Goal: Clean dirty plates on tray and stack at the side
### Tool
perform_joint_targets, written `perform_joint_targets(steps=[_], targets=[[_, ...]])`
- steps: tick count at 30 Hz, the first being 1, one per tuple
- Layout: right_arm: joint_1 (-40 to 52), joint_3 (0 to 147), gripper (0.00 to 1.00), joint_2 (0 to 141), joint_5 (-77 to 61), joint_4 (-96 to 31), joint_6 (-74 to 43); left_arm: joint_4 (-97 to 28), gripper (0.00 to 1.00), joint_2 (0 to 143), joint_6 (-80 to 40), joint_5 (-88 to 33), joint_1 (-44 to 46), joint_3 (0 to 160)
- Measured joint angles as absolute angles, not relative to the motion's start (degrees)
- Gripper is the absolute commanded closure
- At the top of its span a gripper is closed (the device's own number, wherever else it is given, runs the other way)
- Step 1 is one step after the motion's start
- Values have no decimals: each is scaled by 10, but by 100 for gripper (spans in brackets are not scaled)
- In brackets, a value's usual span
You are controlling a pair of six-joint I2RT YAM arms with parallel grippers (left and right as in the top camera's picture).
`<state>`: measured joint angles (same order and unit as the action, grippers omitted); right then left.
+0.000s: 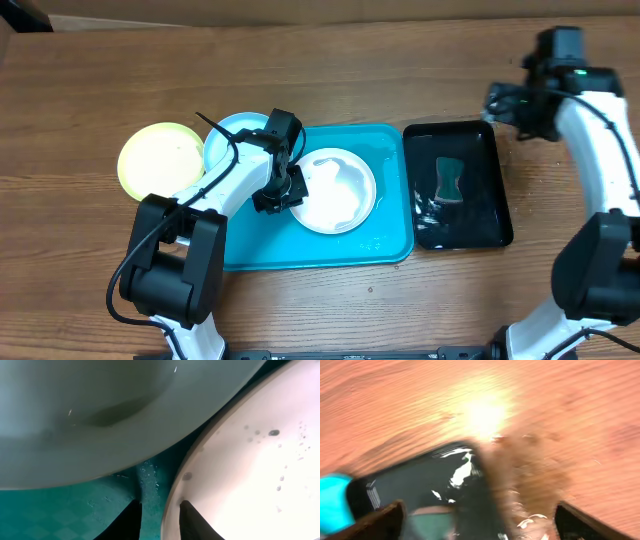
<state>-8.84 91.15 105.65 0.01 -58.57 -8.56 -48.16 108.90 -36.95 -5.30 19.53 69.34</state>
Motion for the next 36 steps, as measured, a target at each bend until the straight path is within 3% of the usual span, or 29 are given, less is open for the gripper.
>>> perform_joint_targets(steps=[3,6,18,25,36], targets=[[-143,912,0,1057,2,-590,-87,-479,71,1089,-369,-53,198,693],[-187,912,0,1057,3,-590,-88,-471,96,1089,-371,-53,209,693],[-250,912,0,1057,4,-590,-88,-527,96,1089,-311,-78,208,713],[-250,912,0,1057,3,-589,-88,-615,96,1089,-257,-83,173,827],[-250,912,0,1057,3,-588,-88,-631,96,1089,-222,-83,189,975]])
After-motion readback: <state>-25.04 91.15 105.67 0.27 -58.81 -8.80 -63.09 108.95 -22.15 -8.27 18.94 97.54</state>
